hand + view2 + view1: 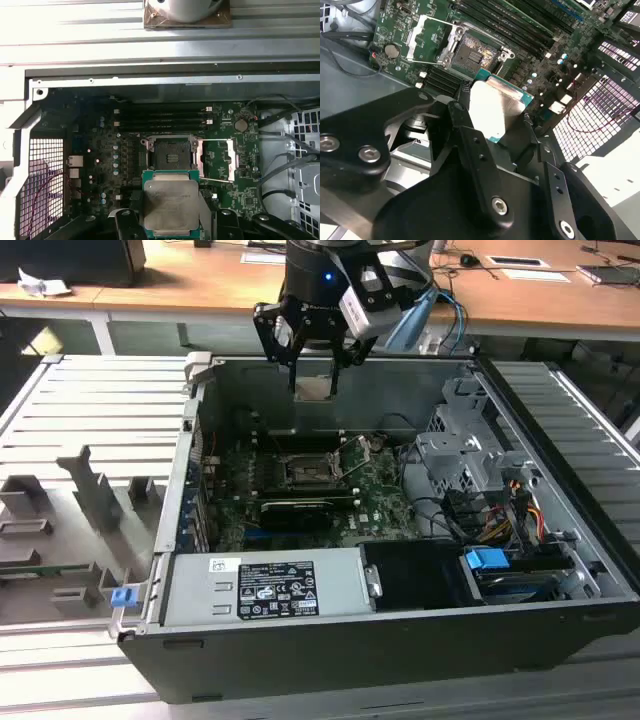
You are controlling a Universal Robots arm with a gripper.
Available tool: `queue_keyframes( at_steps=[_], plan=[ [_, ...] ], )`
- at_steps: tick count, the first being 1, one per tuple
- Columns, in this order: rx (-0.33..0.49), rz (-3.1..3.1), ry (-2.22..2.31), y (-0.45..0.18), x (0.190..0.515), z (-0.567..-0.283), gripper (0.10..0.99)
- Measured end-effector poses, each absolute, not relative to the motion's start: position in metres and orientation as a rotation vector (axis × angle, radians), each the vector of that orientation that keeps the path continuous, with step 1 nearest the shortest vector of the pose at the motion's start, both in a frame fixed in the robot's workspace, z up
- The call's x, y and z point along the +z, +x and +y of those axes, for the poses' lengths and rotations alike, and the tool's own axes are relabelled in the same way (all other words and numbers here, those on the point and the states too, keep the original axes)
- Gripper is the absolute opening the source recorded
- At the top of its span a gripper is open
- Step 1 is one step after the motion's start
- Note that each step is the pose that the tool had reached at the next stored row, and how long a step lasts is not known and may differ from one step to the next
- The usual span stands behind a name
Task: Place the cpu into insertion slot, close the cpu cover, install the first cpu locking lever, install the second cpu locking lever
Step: 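Place the cpu into insertion slot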
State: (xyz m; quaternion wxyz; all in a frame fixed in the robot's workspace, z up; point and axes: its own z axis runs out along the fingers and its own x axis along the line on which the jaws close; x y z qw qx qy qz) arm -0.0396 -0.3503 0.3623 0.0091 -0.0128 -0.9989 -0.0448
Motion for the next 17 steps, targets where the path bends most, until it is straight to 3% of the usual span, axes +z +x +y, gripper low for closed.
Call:
queue_keyframes(
  at_steps=[17],
  plan=[
    [-0.141,-3.120,-0.130,-0.0397,0.3623,-0.3503,0.529]
  ],
)
